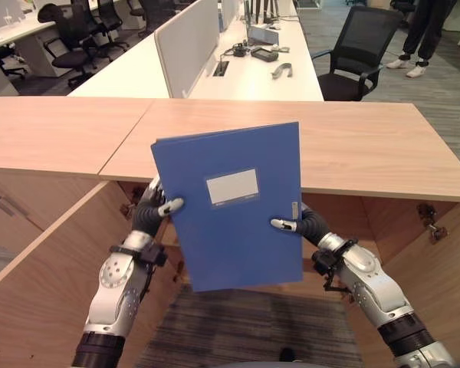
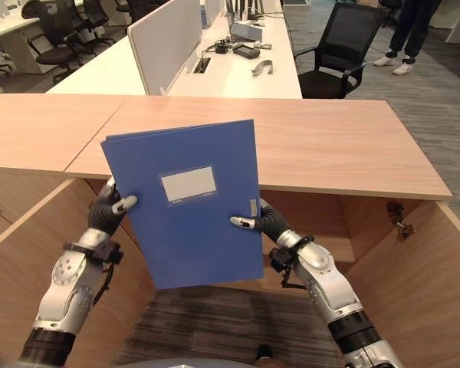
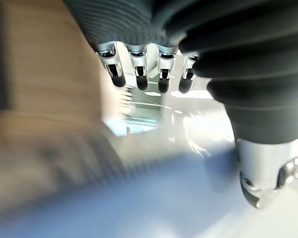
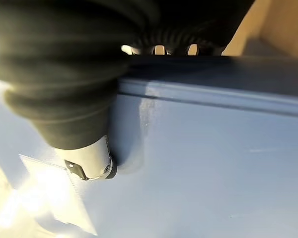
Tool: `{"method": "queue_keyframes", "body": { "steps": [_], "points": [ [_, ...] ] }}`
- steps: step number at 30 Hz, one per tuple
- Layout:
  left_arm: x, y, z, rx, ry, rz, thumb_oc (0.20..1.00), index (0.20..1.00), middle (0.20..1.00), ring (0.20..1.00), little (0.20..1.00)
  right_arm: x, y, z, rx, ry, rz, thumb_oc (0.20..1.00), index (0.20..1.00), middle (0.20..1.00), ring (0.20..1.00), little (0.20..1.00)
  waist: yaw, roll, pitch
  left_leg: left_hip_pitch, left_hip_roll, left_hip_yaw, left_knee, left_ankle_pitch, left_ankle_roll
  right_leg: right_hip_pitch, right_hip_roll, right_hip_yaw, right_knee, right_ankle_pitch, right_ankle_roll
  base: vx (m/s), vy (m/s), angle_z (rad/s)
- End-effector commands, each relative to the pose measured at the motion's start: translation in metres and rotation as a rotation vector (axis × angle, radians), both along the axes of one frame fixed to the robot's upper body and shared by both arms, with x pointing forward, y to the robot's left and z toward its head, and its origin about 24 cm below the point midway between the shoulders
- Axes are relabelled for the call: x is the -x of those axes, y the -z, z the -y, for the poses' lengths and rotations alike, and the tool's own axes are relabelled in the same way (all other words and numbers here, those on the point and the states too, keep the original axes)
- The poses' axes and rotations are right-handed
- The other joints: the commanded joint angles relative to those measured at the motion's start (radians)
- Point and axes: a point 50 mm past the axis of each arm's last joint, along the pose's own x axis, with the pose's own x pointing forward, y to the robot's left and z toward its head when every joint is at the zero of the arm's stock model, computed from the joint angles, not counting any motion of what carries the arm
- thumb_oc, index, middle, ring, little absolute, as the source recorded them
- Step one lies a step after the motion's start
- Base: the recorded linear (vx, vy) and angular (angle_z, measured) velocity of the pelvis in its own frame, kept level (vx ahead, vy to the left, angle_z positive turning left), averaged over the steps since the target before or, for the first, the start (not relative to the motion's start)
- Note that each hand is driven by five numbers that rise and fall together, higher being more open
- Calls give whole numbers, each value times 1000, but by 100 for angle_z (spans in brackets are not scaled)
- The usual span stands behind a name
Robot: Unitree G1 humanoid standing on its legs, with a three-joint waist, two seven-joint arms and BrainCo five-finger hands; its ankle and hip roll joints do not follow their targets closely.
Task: Put the empty folder in the office cabinet
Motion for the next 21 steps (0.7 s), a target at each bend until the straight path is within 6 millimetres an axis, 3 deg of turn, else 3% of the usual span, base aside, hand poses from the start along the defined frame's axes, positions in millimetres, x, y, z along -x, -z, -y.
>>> {"method": "queue_keyframes", "body": {
  "steps": [1, 3, 4, 8, 10, 13, 21],
  "points": [
    [-1, -2, -19, 7, 4, 5, 1000, 1000, 1000, 1000, 1000, 2, -58, -15, -102, -34, 345, 200, 200, 200, 200, 200, 5, -59, -2, -7, 2, 61, 11, 16, -15, 123, -81, 19, 15, -121, 88, 0, 0, 0],
    [3, 7, -19, 19, 8, -31, 1000, 1000, 1000, 1000, 1000, 3, -57, -16, -102, -36, 342, 200, 200, 200, 200, 200, 4, -58, -2, -8, 2, 62, 11, 16, -15, 121, -81, 19, 15, -121, 88, 0, 0, 0],
    [11, 24, -21, 30, 19, -116, 1000, 1000, 1000, 1000, 1000, 3, -55, -19, -77, -41, 344, 200, 200, 200, 200, 200, 5, -55, 3, -11, 2, 61, 11, 19, -13, 118, -80, 20, 16, -120, 88, 0, 0, 0],
    [33, 51, -23, 21, 86, -256, 1000, 1000, 1000, 1000, 1000, 4, -52, -22, -57, -53, 336, 200, 200, 200, 200, 200, 9, -50, 9, -19, 0, 59, 11, 20, -10, 112, -82, 20, 18, -119, 90, -8, 4, 0],
    [38, 57, -23, 12, 103, -292, 1000, 1000, 1000, 1000, 1000, 4, -50, -22, -53, -53, 328, 200, 200, 200, 200, 200, 10, -50, 8, -21, 0, 59, 11, 21, -10, 110, -81, 19, 18, -118, 90, 0, 0, 0],
    [65, 95, -30, -17, 95, -494, 1000, 1000, 1000, 1000, 1000, 4, -42, -24, -65, -57, 292, 200, 200, 200, 200, 200, 17, -48, 13, -28, -1, 55, 11, 26, -8, 106, -80, 17, 20, -117, 91, 0, 0, 0],
    [97, 138, -34, -117, 48, -734, 1000, 1000, 1000, 1000, 1000, 3, -22, -28, -19, -78, 214, 200, 200, 200, 200, 200, 20, -48, 18, -35, -2, 55, 11, 30, -7, 100, -81, 12, 23, -116, 92, 0, 0, 0]
  ]
}}
